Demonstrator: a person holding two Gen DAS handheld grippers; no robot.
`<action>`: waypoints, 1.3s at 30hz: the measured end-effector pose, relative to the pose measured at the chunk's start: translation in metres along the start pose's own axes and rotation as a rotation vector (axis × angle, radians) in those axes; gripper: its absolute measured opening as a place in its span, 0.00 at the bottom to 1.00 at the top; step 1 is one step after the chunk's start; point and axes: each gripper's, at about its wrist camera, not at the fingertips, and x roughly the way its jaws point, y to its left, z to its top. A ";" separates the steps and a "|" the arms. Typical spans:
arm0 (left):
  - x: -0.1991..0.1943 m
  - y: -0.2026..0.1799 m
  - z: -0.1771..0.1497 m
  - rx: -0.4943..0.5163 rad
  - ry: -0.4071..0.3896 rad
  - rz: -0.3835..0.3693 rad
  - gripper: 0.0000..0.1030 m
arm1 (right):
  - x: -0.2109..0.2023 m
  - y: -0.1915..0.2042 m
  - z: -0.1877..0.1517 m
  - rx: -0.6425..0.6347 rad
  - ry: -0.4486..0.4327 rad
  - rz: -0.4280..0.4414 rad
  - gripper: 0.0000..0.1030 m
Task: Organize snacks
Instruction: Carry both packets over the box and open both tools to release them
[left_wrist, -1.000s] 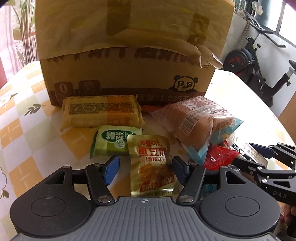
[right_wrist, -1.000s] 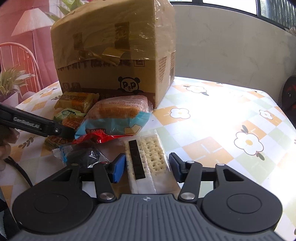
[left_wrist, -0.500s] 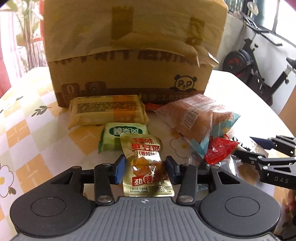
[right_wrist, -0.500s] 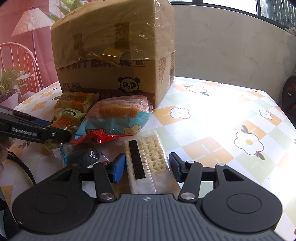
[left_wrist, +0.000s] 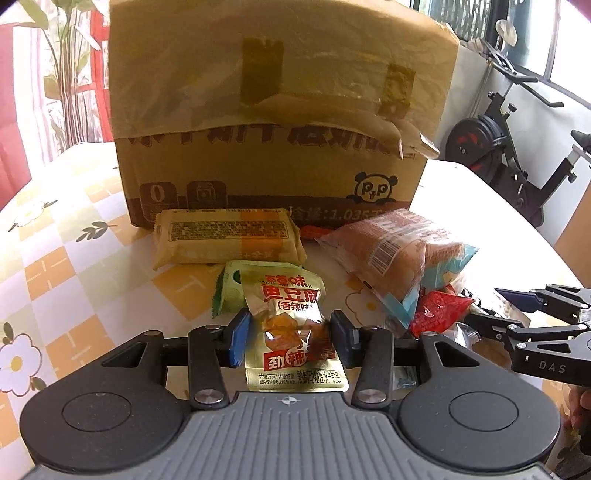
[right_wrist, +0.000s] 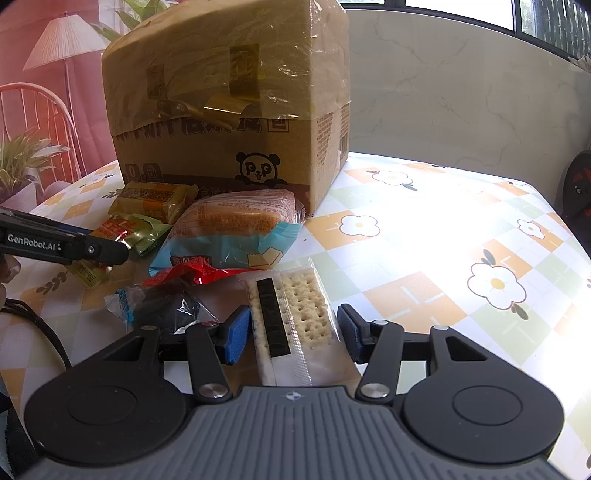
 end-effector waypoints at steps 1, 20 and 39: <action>-0.003 0.002 0.001 0.005 -0.007 0.004 0.47 | -0.001 -0.001 0.001 0.012 0.003 -0.001 0.52; -0.049 0.027 0.026 -0.013 -0.185 0.025 0.47 | -0.035 -0.011 0.028 0.117 -0.082 -0.053 0.47; -0.090 0.044 0.178 0.104 -0.499 -0.023 0.47 | -0.047 0.014 0.231 -0.038 -0.403 0.078 0.47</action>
